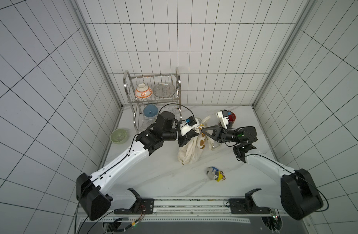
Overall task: Remove the decoration from the bag
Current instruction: Remove the decoration item from the bag.
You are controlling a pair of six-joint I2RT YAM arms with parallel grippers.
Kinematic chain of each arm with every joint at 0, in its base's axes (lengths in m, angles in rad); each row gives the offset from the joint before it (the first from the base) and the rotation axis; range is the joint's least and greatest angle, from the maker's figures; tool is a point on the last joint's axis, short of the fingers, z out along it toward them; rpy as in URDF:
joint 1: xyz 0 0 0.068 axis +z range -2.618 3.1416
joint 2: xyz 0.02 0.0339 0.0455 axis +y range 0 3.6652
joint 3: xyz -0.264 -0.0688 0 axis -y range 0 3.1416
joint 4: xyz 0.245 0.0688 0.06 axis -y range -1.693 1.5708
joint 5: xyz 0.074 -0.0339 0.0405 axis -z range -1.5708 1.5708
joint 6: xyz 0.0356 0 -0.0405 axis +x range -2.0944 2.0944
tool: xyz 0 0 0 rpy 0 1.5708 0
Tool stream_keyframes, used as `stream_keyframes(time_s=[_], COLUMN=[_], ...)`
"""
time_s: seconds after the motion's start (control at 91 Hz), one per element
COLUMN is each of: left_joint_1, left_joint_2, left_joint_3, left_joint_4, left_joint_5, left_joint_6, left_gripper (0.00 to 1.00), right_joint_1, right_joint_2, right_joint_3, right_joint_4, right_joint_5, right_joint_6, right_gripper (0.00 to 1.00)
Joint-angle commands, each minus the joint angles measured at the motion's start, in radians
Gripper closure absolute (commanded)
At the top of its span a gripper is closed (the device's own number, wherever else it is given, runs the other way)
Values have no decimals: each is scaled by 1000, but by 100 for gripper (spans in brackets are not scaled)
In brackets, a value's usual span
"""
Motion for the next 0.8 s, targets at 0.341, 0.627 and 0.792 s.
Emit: stream_keyframes(time_s=[0.341,0.627,0.792], left_joint_1=[-60,-75,-73], left_joint_2=[0,19,43], left_joint_3=[-34,-23,-11], left_joint_4=[151,77,21], left_joint_5=[-61,-78,-97], left_joint_6=[-9,37,131], left_gripper=[62,53,52], right_joint_1=[2,1,0], right_joint_2=[-191,-206,-212], right_joint_3=[105,127,142], right_joint_4=[-695,-793,-841], right_joint_5=[38,-17,-62], right_joint_6=[-427,-456,-454], right_gripper=[100,100,100])
